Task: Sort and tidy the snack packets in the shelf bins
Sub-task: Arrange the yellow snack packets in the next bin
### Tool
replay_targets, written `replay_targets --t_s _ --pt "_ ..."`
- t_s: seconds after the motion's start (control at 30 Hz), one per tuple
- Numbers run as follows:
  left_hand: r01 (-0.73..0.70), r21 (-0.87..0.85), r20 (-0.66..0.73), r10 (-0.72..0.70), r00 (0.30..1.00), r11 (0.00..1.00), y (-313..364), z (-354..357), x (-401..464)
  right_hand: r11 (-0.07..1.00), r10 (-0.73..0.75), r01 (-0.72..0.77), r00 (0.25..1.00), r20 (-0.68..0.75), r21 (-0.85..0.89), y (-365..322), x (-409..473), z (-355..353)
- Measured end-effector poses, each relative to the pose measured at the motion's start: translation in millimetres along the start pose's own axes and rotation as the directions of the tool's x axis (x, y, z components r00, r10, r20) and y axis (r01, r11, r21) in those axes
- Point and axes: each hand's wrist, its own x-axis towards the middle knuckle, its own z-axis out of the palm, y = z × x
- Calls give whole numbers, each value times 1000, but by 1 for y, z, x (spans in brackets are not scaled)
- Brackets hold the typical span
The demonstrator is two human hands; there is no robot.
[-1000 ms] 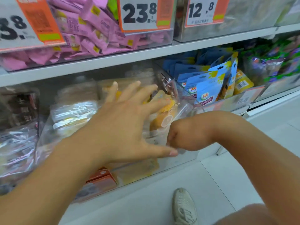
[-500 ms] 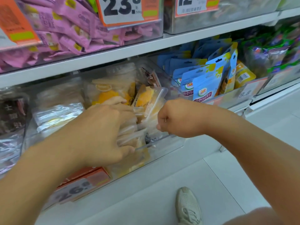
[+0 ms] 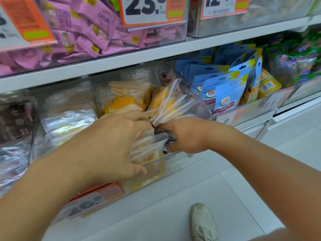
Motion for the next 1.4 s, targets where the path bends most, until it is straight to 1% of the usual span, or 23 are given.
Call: replay_targets --t_s 0.03,0.07,0.13,0.17,0.3,0.43,0.6,0.63,0.7,0.77,0.87,0.97,1.03,1.07,1.1,1.13,1.17,1.23,1.27,1.33,1.37,1.4 --pt "-8 -20 10 8 1000 1000 -1 0 1 999 14 -14 1000 4 39 -2 7 3" --pt "-58 -33 -8 57 998 998 -3 2 1 999 33 -34 999 31 37 -4 13 4" --pt "-88 -24 -23 87 996 996 -3 3 2 997 79 -76 991 108 -29 -9 23 7" --pt "-79 -38 -23 78 997 996 -4 3 2 994 94 -85 988 121 -73 -11 28 9" --pt "-108 -48 -59 105 993 993 -7 7 2 976 94 -79 994 64 -203 -14 48 21" --pt "-112 -53 -70 108 992 992 -9 8 0 974 95 -98 995 -24 -204 -5 63 32" --pt "-109 -56 -83 104 991 992 -14 9 -3 994 73 -70 996 41 -83 -2 53 26" --pt "-109 -57 -82 104 991 992 -14 10 -3 997 76 -76 997 8 -27 0 41 19" --pt "-106 -62 -84 100 991 992 -15 12 -4 990 123 -113 985 -124 85 6 11 2" --pt "-102 -50 -83 98 992 994 -16 14 -4 984 138 -107 964 -227 145 9 -20 -15" --pt "-100 -57 -100 94 991 993 -18 17 -1 974 119 -52 948 -296 222 3 -58 -28" --pt "-136 -123 -161 115 980 983 -19 20 -4 947 170 -51 917 -362 318 -3 -91 -35" --pt "-175 -229 -272 110 956 957 -17 20 -11 917 206 -18 876 -437 398 -10 -111 -41" --pt "-193 -298 -346 83 935 935 -15 19 -15 886 218 35 849 -482 462 -12 -116 -45" --pt "-209 -364 -413 44 910 908 -14 17 -22 832 222 111 831 -510 544 -17 -120 -47" --pt "-223 -424 -468 -1 884 878 -12 15 -28 758 202 201 832 -517 621 -23 -120 -47" --pt "-235 -471 -515 -48 856 850 -11 14 -35 674 170 266 852 -495 690 -32 -119 -45" --pt "-267 -520 -594 -118 796 811 -11 13 -48 544 96 290 911 -402 788 -52 -109 -37" --pt "-278 -511 -631 -135 764 814 -14 14 -56 493 46 291 932 -359 820 -60 -100 -32" --pt "-235 -453 -683 -165 712 860 -27 17 -75 438 -10 288 949 -316 852 -82 -82 -26" --pt "-193 -453 -685 -201 700 870 -36 17 -87 452 -48 314 943 -328 835 -95 -75 -24" --pt "-163 -476 -681 -245 690 864 -44 17 -99 493 -129 386 919 -373 780 -107 -69 -22"
